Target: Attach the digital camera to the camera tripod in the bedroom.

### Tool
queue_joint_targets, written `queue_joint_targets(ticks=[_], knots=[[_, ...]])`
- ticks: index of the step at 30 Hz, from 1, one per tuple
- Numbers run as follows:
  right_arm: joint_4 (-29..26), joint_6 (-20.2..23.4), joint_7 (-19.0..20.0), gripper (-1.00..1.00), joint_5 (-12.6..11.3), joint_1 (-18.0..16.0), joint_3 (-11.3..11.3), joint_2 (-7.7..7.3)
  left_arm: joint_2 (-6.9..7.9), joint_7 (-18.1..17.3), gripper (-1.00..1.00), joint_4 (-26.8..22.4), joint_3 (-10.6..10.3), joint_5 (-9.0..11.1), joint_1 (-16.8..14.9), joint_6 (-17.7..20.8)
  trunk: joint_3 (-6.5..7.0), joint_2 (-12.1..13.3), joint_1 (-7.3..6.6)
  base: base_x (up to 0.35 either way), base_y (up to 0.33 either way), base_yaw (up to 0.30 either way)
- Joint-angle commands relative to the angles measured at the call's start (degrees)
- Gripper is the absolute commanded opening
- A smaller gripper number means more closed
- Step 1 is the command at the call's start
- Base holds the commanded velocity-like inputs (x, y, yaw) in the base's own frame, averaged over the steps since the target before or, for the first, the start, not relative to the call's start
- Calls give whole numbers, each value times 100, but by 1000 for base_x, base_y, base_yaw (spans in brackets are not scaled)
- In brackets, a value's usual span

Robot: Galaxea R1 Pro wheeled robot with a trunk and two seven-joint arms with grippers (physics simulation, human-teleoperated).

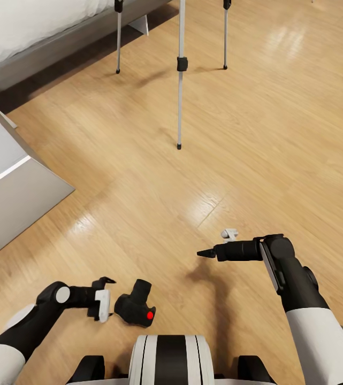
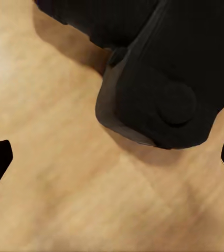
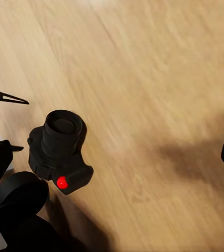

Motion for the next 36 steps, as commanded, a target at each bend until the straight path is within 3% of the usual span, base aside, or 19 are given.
queue_joint_targets(ticks=[1, 2, 11, 12, 17, 36], knots=[[-4, 24, 59, 100, 61, -3, -8, 2, -30, -32, 100, 26, -10, -72, -35, -38, -3, -1, -1, 0, 0, 0], [-4, 24, 59, 100, 65, -3, -4, 2, -146, -1147, 100, 390, -10, -1256, -245, -40, -3, -1, -1, 0, 0, 0], [-6, 24, 59, 100, 68, -3, -3, 2, -162, -1120, 100, 502, -10, -1261, -252, -37, -3, -1, -1, 0, 0, 0], [-7, 24, 59, 100, 71, -3, -1, 2, -163, -933, 100, 579, -10, -1269, -254, -36, -3, -1, -1, 0, 0, 0], [-6, 24, 59, 100, 76, -3, -1, 2, -161, -694, 100, 874, -10, -1311, -331, -53, -3, -1, -1, 0, 0, 0], [-7, 24, 42, 100, 77, -3, 0, 2, -123, -652, 100, 946, -11, -1331, -386, -127, -3, -1, -1, 0, 0, 0]])
